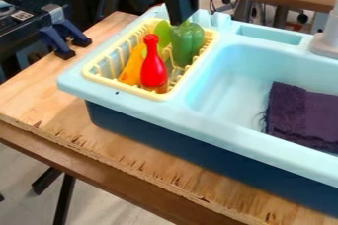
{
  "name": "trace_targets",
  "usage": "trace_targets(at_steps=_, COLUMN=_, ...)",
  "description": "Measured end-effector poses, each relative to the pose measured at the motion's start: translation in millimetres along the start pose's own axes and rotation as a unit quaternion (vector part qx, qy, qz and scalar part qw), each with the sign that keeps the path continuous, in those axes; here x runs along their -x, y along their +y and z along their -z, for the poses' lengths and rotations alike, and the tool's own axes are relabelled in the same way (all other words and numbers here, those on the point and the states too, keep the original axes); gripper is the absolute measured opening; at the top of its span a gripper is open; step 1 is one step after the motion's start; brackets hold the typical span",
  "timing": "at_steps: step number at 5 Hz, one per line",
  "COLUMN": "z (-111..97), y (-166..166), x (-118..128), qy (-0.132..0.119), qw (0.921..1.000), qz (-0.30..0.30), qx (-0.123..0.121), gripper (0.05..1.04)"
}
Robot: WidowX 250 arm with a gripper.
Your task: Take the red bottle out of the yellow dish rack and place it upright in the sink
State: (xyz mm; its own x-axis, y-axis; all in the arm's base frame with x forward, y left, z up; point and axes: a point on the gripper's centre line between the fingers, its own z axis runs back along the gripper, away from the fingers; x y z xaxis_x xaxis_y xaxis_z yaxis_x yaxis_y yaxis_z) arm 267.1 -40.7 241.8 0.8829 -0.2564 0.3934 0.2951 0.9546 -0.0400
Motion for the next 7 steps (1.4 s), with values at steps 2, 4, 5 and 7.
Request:
trace_targets(at_steps=2, z=4.4, y=22.1, x=13.0, qy=0.030, qw=0.9989, qz=-0.037, qx=0.003, gripper=1.002)
trace_targets(at_steps=4, z=5.7, y=39.1, x=21.2, qy=0.034, qw=0.9982, qz=-0.049, qx=-0.002, gripper=1.002)
trace_targets(at_steps=5, z=28.0, y=43.6, x=22.2, qy=0.033, qw=0.9975, qz=-0.049, qx=0.039, gripper=1.002)
trace_targets(at_steps=7, z=71.1, y=47.6, x=13.8, qy=0.025, qw=0.9918, qz=-0.107, qx=0.065, gripper=1.002)
